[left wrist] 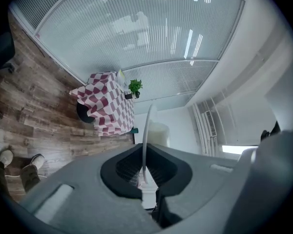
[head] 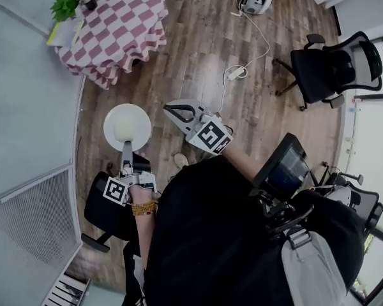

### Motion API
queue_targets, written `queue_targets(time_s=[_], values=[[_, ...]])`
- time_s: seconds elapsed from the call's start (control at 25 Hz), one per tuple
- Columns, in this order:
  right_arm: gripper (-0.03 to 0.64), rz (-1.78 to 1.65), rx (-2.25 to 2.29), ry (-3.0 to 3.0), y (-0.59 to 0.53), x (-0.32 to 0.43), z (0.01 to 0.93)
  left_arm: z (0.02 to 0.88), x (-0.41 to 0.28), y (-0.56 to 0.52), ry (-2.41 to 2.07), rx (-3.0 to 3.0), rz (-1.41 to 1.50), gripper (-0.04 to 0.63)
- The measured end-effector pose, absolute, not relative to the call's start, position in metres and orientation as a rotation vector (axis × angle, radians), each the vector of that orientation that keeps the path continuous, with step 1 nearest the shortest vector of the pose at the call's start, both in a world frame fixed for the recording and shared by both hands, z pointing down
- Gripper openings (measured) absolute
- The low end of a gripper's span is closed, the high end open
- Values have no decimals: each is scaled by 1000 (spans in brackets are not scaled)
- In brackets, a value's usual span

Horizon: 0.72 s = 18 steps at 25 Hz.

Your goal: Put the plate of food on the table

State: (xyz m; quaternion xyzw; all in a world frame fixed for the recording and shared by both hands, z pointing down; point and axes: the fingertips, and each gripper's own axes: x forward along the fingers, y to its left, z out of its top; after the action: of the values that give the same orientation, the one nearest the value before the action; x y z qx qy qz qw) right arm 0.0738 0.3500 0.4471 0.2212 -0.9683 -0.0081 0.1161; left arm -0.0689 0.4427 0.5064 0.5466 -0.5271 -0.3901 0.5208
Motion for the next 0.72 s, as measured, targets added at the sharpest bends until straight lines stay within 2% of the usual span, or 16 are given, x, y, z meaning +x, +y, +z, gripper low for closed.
queue_targets(time_s=[0.48, 0.72], values=[[11, -11, 587, -2892, 249, 93, 449, 493, -40, 353, -1318, 1317, -967, 18], [11, 9, 506, -2896, 224, 78, 455, 498, -32, 334, -1323, 1280, -986, 18]])
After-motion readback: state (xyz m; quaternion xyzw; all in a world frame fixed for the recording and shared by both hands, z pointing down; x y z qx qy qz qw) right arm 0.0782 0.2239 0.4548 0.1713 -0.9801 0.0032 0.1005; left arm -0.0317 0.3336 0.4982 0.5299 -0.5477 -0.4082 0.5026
